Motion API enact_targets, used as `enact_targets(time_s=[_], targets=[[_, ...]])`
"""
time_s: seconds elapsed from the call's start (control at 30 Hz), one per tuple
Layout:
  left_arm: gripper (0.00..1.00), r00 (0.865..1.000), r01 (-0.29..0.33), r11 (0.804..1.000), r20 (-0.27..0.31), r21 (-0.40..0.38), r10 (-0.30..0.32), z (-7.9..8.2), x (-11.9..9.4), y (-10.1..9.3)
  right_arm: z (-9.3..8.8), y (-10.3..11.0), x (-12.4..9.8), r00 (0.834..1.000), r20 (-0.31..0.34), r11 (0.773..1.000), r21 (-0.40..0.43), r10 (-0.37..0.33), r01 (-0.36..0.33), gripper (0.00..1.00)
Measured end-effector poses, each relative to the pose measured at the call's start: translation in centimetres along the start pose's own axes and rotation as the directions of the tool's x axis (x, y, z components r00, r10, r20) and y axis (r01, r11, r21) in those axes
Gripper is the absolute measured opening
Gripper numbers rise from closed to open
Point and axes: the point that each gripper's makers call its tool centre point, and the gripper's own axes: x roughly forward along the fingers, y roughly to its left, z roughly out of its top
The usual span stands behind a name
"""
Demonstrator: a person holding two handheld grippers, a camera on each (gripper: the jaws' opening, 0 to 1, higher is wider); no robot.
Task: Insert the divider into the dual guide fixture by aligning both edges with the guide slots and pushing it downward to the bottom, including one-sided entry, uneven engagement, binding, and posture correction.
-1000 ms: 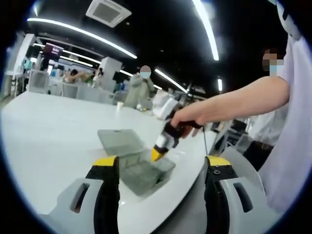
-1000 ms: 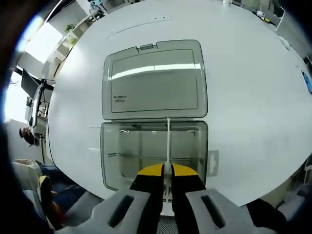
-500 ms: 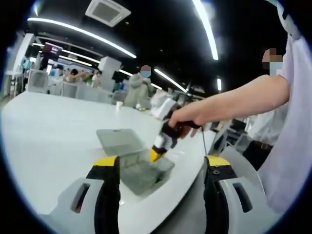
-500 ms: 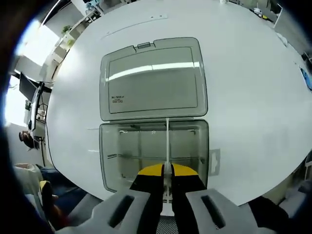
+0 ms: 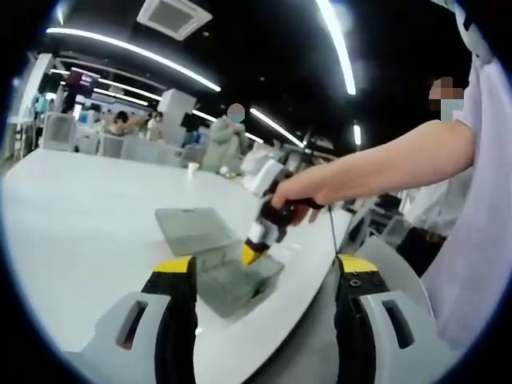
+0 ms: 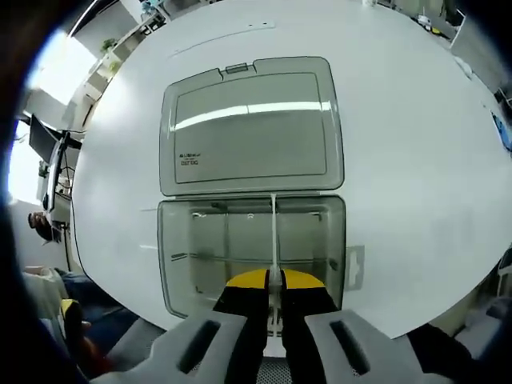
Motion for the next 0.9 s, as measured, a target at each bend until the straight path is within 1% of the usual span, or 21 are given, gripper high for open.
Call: enact_targets(time_s=[0.9], targets=[[0.67,1.0,-0.007,1.0,-0.002,-0.007,0.007,0.0,0.0,0.4,-0.2,0.1,1.3,1.0,-0.01,1.0,-0.019,0.0,0.0,0.0]])
